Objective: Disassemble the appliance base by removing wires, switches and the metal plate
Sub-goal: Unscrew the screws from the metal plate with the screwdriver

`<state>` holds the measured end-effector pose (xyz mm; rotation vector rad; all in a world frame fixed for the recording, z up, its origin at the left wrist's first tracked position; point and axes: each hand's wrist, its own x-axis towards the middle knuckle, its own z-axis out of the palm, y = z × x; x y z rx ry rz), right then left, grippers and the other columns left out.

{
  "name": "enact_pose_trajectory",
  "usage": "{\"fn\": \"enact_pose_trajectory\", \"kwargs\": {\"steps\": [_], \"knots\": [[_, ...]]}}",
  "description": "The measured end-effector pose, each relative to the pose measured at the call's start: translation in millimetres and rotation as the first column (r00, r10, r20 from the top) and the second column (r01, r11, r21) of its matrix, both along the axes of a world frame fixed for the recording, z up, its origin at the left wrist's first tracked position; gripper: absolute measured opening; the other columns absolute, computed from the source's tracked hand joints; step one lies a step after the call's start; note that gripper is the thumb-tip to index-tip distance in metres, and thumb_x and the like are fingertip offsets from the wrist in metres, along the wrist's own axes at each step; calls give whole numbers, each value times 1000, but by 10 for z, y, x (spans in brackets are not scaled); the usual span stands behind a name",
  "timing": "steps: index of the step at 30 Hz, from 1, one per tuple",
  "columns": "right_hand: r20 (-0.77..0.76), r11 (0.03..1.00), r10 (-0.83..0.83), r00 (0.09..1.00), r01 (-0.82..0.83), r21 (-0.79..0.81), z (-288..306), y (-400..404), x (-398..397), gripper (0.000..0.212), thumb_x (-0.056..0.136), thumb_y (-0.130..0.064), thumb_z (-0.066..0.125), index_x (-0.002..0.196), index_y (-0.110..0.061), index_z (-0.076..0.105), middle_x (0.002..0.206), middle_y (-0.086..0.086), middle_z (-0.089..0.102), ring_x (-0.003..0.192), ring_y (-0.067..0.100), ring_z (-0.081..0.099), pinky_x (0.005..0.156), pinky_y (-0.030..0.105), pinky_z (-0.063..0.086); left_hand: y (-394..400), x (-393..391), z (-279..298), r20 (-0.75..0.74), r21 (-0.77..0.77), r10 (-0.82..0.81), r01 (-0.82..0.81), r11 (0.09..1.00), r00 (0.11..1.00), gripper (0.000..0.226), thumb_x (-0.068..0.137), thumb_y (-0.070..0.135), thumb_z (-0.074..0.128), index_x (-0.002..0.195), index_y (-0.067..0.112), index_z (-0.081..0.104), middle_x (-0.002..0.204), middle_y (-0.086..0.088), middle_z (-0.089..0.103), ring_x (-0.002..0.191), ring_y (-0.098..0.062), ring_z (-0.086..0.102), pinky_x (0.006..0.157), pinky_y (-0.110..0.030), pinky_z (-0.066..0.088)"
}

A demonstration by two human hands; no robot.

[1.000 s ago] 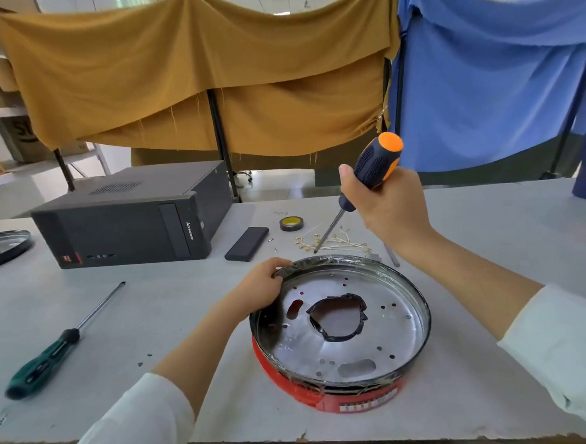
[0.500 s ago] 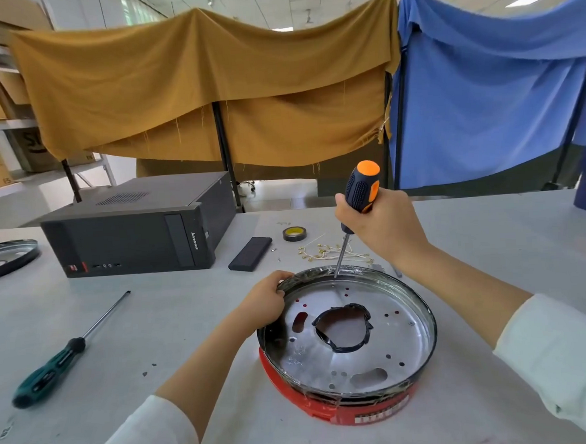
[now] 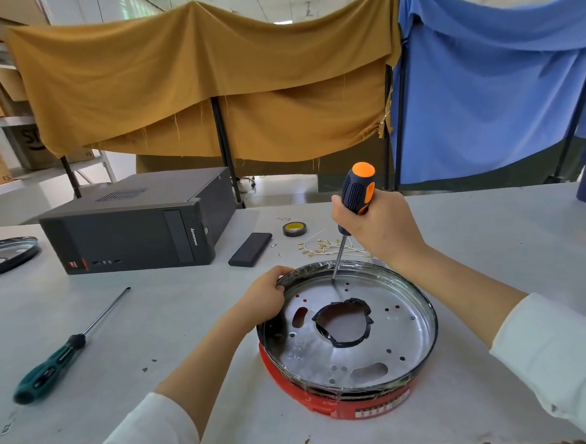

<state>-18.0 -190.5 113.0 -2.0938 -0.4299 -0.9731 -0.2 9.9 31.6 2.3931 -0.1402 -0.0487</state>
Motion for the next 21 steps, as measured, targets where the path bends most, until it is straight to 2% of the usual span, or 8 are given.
{"fn": "enact_pose_trajectory", "kwargs": {"steps": [5,13,17,21], "knots": [[10,1000,-3,1000,3,7,-17,-18,12,36,83,-47,56,54,-27,49,49,-5,57,58,10,57,51,31,47,0,6,1,1,19,-6,6,1000,1000,45,96,4,31,132,26,47,128,-5,55,103,-18,49,90,-28,40],[38,999,7,999,-9,44,-20,-33,35,37,83,-41,59,52,-31,42,41,-13,46,52,4,52,46,19,34,-14,8,12,5,29,-8,8,1000,1000,46,96,3,31,133,26,46,130,-5,54,106,-19,49,92,-28,40],[26,1000,14,1000,-15,26,-23,-19,41,36,84,-42,58,53,-29,46,45,-11,50,57,7,55,48,22,40,-14,10,8,4,30,-5,5,1000,1000,46,96,3,30,133,25,46,131,-6,53,109,-20,49,93,-29,40],[19,1000,20,1000,-21,22,-33,-10,29,35,83,-46,56,54,-27,48,49,-7,55,60,8,56,50,26,44,-12,13,6,-3,34,-6,6,999,1000,46,97,3,31,134,26,45,130,-5,53,103,-17,48,90,-28,40]]}}
